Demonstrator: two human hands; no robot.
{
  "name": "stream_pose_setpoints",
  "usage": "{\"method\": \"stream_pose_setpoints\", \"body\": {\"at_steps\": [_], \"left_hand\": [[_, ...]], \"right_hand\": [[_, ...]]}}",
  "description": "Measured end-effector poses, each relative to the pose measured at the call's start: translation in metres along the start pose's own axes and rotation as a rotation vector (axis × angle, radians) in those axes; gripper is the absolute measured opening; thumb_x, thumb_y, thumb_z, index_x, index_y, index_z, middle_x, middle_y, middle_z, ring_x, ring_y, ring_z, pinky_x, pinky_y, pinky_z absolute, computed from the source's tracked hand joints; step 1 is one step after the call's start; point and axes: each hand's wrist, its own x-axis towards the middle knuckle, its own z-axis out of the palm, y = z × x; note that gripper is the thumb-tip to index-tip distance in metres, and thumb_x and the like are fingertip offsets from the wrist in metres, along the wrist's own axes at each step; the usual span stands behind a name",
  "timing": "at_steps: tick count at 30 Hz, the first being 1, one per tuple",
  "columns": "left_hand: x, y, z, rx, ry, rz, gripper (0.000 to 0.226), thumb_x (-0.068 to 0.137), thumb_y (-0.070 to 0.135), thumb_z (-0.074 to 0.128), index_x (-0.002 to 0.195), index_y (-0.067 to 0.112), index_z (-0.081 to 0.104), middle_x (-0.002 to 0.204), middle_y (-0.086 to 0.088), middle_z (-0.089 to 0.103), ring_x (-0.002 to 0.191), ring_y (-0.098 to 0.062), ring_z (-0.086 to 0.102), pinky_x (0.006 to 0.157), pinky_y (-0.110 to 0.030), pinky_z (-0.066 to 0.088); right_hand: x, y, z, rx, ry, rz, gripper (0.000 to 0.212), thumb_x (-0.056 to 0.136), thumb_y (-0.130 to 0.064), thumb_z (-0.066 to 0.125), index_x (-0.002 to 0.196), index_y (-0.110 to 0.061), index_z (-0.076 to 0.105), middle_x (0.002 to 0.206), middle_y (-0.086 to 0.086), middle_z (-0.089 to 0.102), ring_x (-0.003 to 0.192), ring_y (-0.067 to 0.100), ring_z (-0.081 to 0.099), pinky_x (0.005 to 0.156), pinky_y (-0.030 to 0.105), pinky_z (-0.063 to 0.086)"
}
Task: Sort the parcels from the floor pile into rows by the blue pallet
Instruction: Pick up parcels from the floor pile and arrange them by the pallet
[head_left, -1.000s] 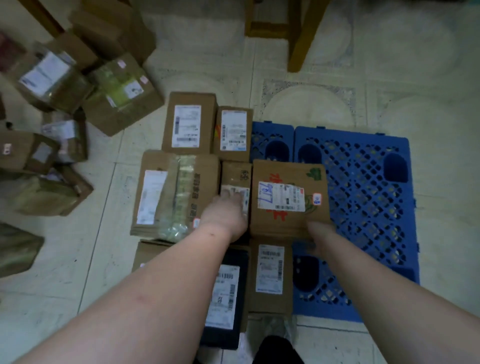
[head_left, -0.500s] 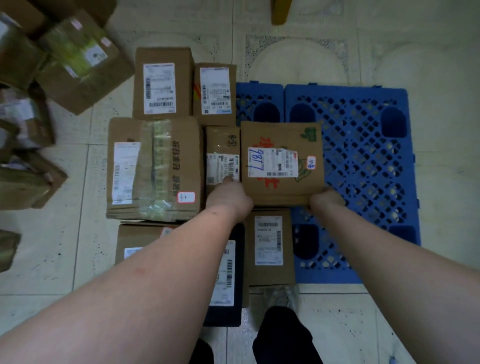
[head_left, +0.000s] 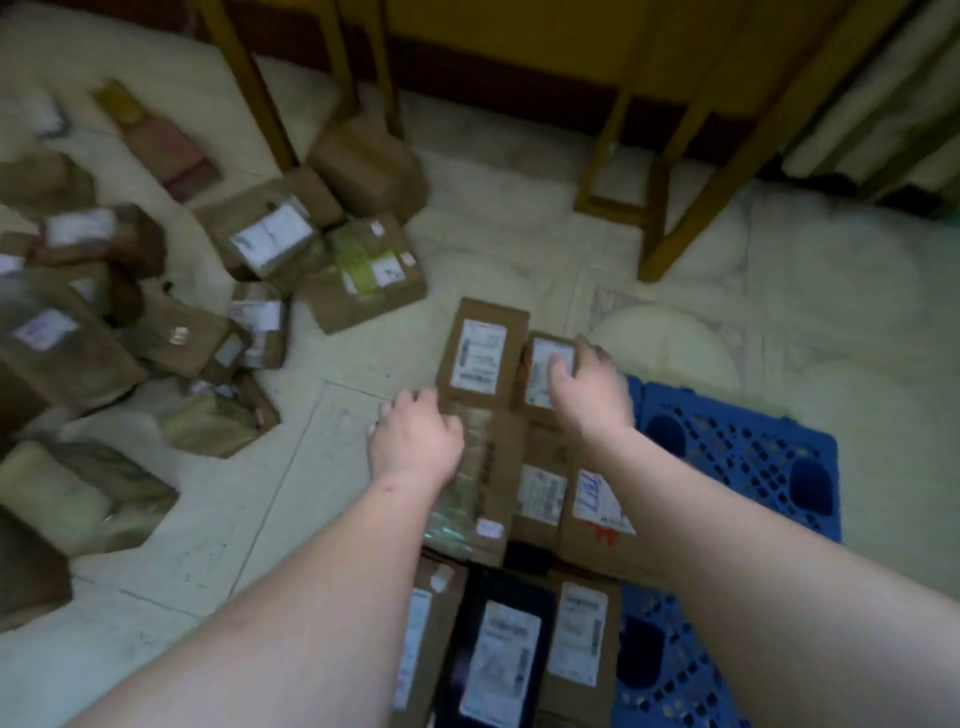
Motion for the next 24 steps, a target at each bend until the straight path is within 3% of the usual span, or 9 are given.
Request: {"method": "stream_pose_setpoints", "body": {"at_steps": [6, 12, 16, 21, 24], "left_hand": [[0.021, -0.135, -0.075, 0.077, -0.050, -0.078, 0.044, 0.095, 0.041, 0.044, 0.134, 0.022, 0.050, 0.130, -0.011, 0.051, 0.125, -0.031, 0.045, 0.100, -0.041, 0.040], [0.045, -0.303, -0.115, -0.041, -0.154, -0.207, 0.047, 0.094, 0.039, 0.046, 0.138, 0.023, 0.045, 0.139, -0.010, 0.043, 0.129, -0.032, 0.044, 0.102, -0.040, 0.041], [0.057, -0.407, -0.140, -0.003, -0.166, -0.250, 0.047, 0.097, 0.038, 0.046, 0.140, 0.019, 0.042, 0.138, -0.010, 0.042, 0.130, -0.031, 0.042, 0.103, -0.039, 0.040], [0.084, -0.483, -0.147, -0.183, -0.160, -0.362, 0.058, 0.096, 0.039, 0.051, 0.148, 0.018, 0.035, 0.143, -0.011, 0.039, 0.130, -0.033, 0.044, 0.103, -0.042, 0.043], [0.121, -0.521, -0.154, -0.328, -0.030, -0.483, 0.056, 0.097, 0.036, 0.049, 0.146, 0.011, 0.037, 0.144, -0.016, 0.039, 0.130, -0.035, 0.045, 0.104, -0.042, 0.041]], "right_hand": [[-0.043, -0.214, 0.061, -0.145, -0.042, -0.311, 0.062, 0.099, -0.055, 0.026, 0.152, -0.024, 0.032, 0.157, 0.010, 0.033, 0.143, 0.033, 0.030, 0.117, 0.049, 0.024], [-0.106, -0.349, 0.204, -0.072, -0.162, -0.234, 0.064, 0.098, -0.059, 0.025, 0.153, -0.027, 0.028, 0.161, 0.008, 0.025, 0.145, 0.034, 0.025, 0.118, 0.050, 0.020], [-0.126, -0.412, 0.275, -0.067, -0.236, -0.243, 0.065, 0.098, -0.061, 0.025, 0.154, -0.028, 0.024, 0.161, 0.006, 0.023, 0.144, 0.036, 0.026, 0.117, 0.053, 0.021], [-0.119, -0.438, 0.340, -0.044, -0.302, -0.202, 0.075, 0.095, -0.062, 0.038, 0.156, -0.025, 0.017, 0.160, 0.008, 0.024, 0.142, 0.034, 0.033, 0.113, 0.049, 0.034], [-0.107, -0.454, 0.380, 0.002, -0.343, -0.235, 0.080, 0.093, -0.059, 0.049, 0.157, -0.026, 0.013, 0.160, 0.006, 0.022, 0.144, 0.028, 0.030, 0.113, 0.046, 0.035]]}}
